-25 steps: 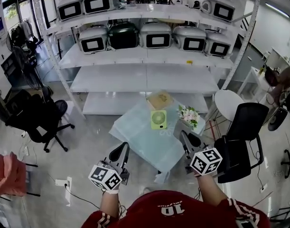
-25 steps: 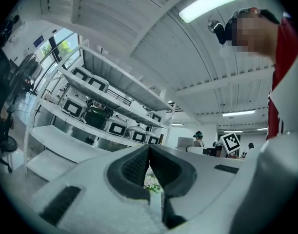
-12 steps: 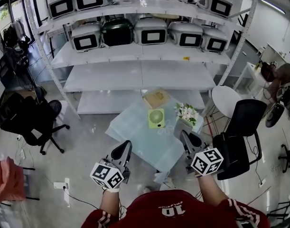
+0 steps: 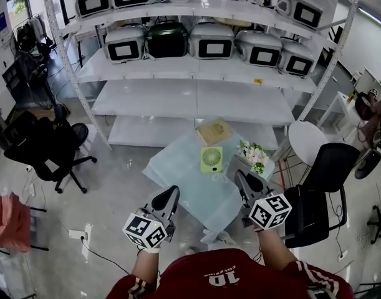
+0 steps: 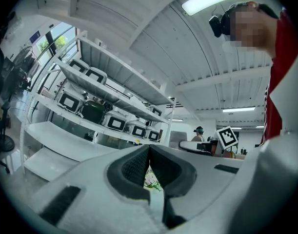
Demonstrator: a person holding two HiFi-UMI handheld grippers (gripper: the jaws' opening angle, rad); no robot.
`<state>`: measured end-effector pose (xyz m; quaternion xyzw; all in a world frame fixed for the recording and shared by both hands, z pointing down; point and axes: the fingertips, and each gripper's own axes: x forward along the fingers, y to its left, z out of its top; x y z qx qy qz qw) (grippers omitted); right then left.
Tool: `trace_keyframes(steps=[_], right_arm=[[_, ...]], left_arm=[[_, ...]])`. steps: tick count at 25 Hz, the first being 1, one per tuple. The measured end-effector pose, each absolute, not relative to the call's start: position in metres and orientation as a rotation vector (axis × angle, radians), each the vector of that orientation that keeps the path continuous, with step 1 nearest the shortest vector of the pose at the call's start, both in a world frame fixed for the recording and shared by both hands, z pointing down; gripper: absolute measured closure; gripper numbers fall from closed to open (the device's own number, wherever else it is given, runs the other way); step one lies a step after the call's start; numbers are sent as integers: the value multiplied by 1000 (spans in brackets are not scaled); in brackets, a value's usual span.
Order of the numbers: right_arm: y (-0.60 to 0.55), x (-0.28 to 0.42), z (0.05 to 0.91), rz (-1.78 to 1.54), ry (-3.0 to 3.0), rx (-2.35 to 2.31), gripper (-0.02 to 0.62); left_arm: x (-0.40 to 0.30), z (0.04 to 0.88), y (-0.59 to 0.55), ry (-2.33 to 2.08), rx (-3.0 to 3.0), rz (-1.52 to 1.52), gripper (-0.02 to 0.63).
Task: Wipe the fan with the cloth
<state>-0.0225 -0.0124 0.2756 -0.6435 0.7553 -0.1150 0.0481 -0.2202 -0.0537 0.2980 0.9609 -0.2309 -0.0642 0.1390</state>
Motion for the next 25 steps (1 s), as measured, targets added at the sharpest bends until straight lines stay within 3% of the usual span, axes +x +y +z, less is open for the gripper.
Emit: trace_keyframes(steps=[17,25], right_arm=[[-170,45,244,-230,2528,-1594,574],[-231,77,253,-300,2507,-1614,574]], left_arm=[[-126,259,-142,-933,2827,-232,603],[-81,284,-186,-999,2833,-138,603]])
